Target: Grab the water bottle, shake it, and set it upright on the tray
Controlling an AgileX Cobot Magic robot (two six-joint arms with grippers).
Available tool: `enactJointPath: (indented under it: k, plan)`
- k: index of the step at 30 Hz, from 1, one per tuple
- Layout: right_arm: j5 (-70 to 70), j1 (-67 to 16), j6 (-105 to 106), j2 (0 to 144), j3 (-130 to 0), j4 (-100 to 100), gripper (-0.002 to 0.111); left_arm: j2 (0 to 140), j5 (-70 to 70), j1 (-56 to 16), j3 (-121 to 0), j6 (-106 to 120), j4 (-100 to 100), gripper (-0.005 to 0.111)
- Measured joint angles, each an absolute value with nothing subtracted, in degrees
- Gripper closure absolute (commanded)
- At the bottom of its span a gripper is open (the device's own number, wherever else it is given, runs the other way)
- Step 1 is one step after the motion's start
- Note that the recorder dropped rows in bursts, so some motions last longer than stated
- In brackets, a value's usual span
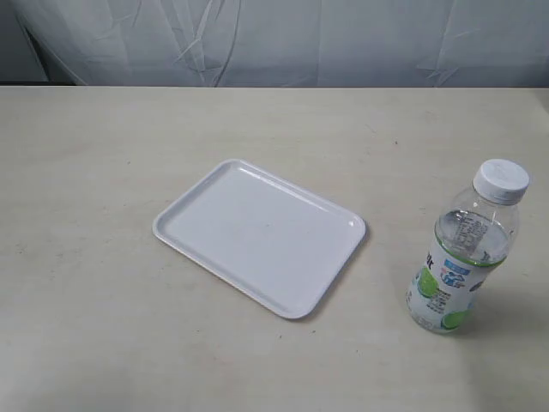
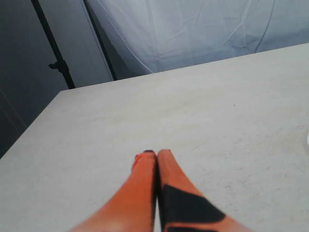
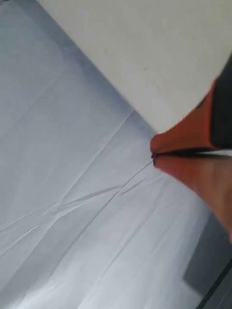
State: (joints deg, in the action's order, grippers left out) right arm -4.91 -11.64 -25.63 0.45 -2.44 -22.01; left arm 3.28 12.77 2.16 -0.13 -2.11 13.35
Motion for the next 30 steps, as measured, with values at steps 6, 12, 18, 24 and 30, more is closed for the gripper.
enactJointPath:
  k: [6,12,18,24,30]
  plan:
    - [-7.1,-11.6,-18.4,0.4,-9.2,-41.5,0.107,3.3,12.8,2.2,-0.1,-2.1,13.4,0.107]
    - [-5.1,-11.6,8.9,5.8,-21.1,-18.8,0.109,3.3,12.8,2.2,-0.1,-2.1,13.4,0.107]
    - [-15.5,-11.8,11.3,24.2,-35.4,-4.5,0.109,3.3,12.8,2.2,-0.1,-2.1,13.4,0.107]
    - [-31.3,-12.6,0.8,43.1,-51.8,8.7,0.109,3.3,12.8,2.2,-0.1,-2.1,13.4,0.107]
    - [-54.7,-12.7,-17.4,60.1,-66.5,18.3,0.109,3.3,12.8,2.2,-0.1,-2.1,13.4,0.107]
